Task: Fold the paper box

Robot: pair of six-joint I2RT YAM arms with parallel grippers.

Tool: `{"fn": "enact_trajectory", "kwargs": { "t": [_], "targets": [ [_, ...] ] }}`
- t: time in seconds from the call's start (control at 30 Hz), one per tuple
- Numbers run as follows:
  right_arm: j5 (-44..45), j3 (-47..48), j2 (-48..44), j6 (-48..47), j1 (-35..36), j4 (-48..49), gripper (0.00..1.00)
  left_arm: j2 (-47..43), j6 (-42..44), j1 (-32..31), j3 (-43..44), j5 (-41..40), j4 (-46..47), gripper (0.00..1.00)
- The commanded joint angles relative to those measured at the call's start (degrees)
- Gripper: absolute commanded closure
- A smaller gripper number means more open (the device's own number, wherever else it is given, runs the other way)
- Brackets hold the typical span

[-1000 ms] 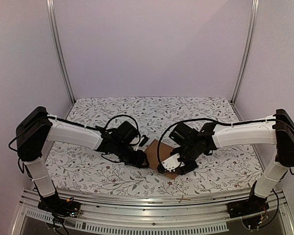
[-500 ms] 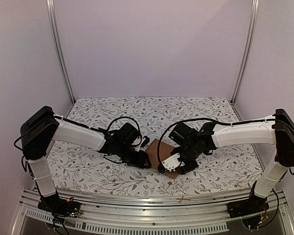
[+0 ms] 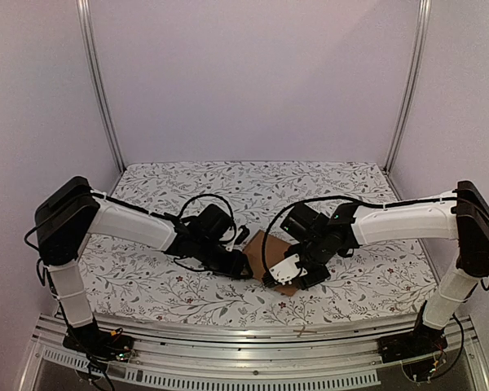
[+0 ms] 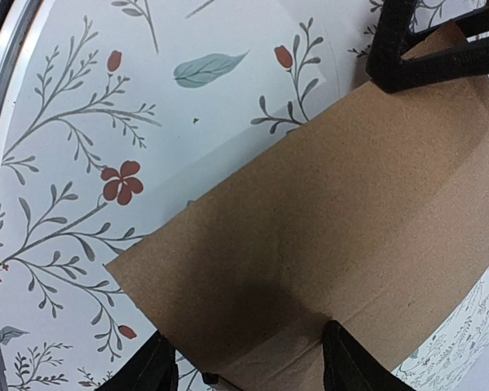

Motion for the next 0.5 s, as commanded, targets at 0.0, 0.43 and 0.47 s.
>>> {"fn": "enact_trajectory", "kwargs": {
  "t": [0.0,0.43,0.47],
  "targets": [
    [-1.49,-1.98,4.83,0.12,-0.17,-2.81,0.41,-0.98,0.67,-0.17,-0.98,-1.58,-1.49,0.52],
    [-1.09,-1.83,4.56,0.21,-0.23,-2.83,0.41,-9.0,2.68,0.0,-0.34,-4.89,-8.81,0.51],
    [-1.02,-1.81,4.55,0.21,-0.19,-2.83,0.41,-9.02,2.83,0.05,-0.04,-5.33,-9.25,0.51]
  ]
}}
